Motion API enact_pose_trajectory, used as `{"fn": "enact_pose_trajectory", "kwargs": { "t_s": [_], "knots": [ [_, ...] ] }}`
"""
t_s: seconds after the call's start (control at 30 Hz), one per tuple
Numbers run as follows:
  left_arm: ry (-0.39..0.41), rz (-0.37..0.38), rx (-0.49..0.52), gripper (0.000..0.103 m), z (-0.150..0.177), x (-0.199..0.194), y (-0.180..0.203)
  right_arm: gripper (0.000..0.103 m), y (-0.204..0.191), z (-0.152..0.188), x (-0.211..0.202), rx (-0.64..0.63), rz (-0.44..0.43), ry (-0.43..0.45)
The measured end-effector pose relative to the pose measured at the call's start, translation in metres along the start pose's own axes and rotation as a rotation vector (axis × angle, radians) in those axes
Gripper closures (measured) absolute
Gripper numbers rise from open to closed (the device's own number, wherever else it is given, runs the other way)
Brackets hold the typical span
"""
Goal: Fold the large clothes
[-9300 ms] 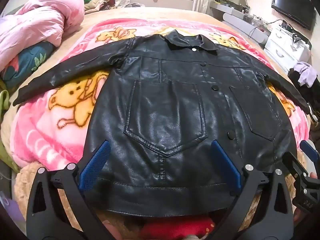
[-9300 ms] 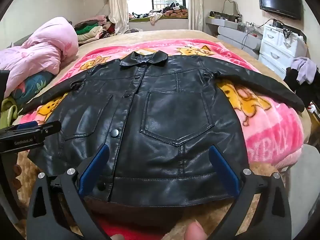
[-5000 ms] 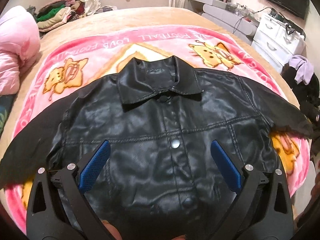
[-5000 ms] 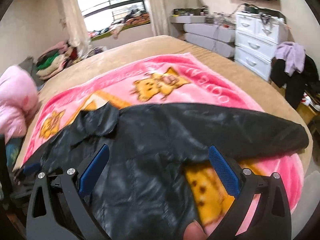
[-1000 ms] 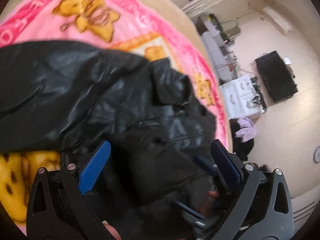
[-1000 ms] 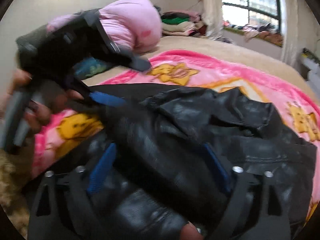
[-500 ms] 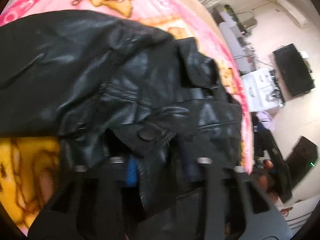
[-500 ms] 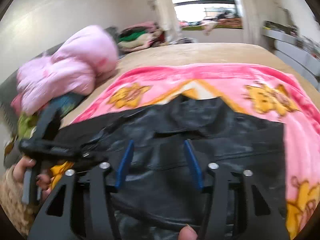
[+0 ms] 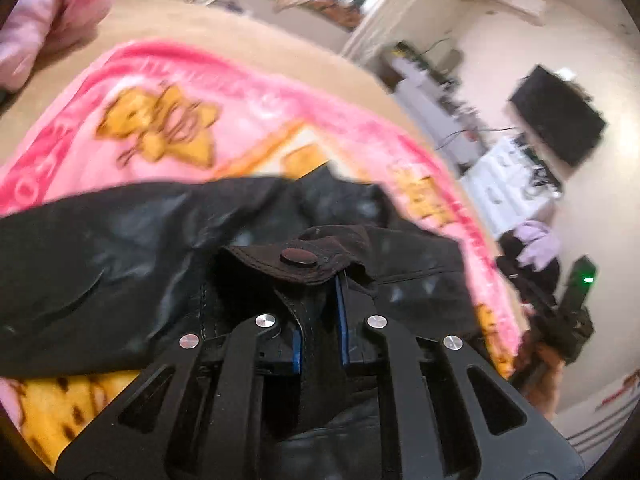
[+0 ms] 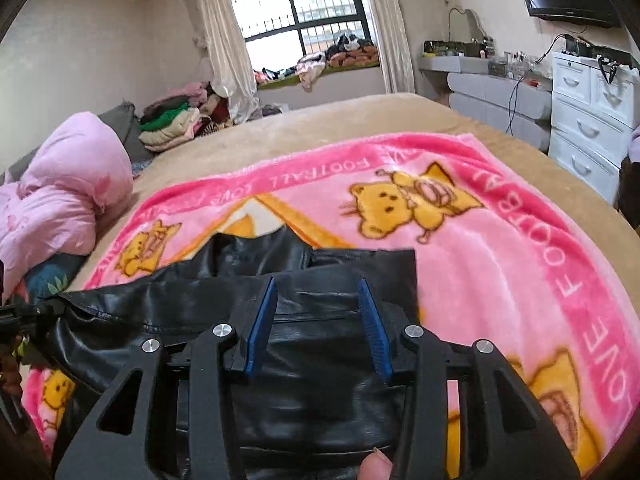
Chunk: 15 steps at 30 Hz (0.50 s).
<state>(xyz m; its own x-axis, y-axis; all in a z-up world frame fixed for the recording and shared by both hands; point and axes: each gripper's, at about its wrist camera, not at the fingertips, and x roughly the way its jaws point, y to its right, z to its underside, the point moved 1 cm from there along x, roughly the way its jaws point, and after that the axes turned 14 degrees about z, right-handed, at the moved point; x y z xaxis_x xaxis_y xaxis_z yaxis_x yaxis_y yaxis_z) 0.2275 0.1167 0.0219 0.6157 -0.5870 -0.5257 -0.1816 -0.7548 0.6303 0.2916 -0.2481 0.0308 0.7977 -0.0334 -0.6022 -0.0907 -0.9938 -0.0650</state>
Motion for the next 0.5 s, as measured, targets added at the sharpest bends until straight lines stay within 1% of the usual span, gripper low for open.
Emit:
{"fn": "enact_pose_trajectory", "kwargs": {
  "t_s": [0.13,0.3,0.37,0.43,0.5],
  "knots": [
    [-0.071,-0.076,-0.034,0.097,0.013,0.019,-0.03,0.062,-0.01,0.01,0.018,-0.03,-0.012,-0.054],
    [-0.102,-0.096,-0.039,0.095,0.021,0.026,-0.042,0.062,-0.026,0.024,0.036,-0.09,-0.012,-0.113],
    [-0.114,-0.106,-0.039,0.092,0.024,0.028,-0.046,0.062,-0.026,0.029,0.044,-0.107,0.036,-0.145],
    [-0.124,-0.114,-0.043,0.091,0.026,0.031,-0.051,0.062,-0.019,0.036,0.058,-0.125,0.131,-0.191],
    [-0.14,-0.107,-0.062,0.091,0.029,0.036,-0.059,0.064,-0.011,0.044,0.073,-0.132,0.168,-0.237]
  ]
}}
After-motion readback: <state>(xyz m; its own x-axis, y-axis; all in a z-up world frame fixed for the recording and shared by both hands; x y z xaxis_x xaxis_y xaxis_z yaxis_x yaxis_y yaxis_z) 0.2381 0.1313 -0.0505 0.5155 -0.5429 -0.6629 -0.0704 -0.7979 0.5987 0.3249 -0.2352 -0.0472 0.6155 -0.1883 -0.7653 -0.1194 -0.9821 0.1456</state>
